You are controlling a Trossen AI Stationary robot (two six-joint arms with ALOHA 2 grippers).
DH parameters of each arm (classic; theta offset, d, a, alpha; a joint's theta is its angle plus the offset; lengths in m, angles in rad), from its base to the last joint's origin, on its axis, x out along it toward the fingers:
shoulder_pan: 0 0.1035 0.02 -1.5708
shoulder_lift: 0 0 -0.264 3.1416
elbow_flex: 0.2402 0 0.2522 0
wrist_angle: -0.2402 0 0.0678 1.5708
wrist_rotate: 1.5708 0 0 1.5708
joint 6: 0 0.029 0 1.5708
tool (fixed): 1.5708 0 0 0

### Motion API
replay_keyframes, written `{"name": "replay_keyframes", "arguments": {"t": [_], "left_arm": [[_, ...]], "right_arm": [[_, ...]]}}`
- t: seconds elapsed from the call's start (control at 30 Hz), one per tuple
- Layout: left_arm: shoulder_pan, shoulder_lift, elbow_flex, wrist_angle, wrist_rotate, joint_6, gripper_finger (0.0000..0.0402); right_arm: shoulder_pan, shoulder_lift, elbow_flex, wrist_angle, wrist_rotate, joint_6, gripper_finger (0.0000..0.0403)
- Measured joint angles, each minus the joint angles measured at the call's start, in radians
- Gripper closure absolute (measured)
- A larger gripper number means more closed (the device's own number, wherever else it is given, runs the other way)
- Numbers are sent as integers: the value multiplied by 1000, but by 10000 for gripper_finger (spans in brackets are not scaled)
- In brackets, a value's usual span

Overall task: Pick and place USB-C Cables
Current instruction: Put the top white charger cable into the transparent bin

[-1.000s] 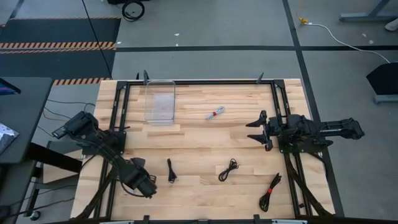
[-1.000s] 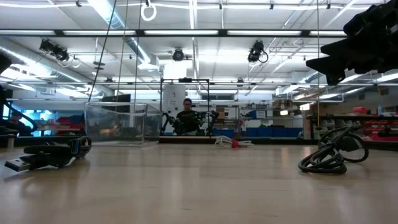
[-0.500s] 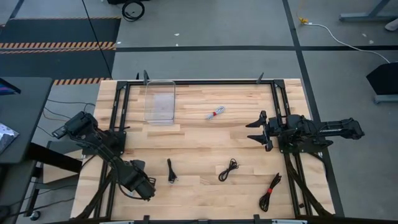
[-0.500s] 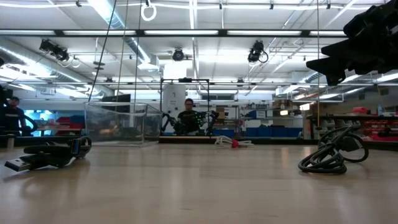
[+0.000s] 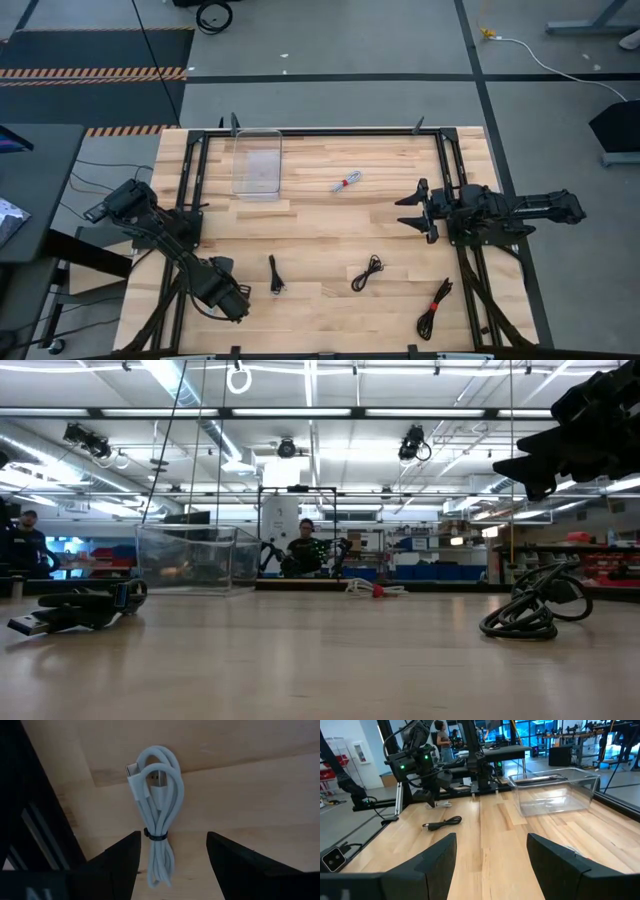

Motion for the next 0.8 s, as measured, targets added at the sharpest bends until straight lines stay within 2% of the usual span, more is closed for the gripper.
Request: {"name": "replay_keyframes", "arguments": {"t": [0.3,0.47,0.6,0.8], "left_arm": [[0,0,0,3,0,9,168],[28,0,22,-8,-30,107,168],[81,0,90,-86,-187,249,168],[181,0,226,-167,-565,540,168]], "right_arm": [[0,0,0,0,11,-2,153],[-7,3,7,10,53,-13,153],[-11,58,56,29,64,-20,153],[-11,239,180,117,83,-27,153]]}}
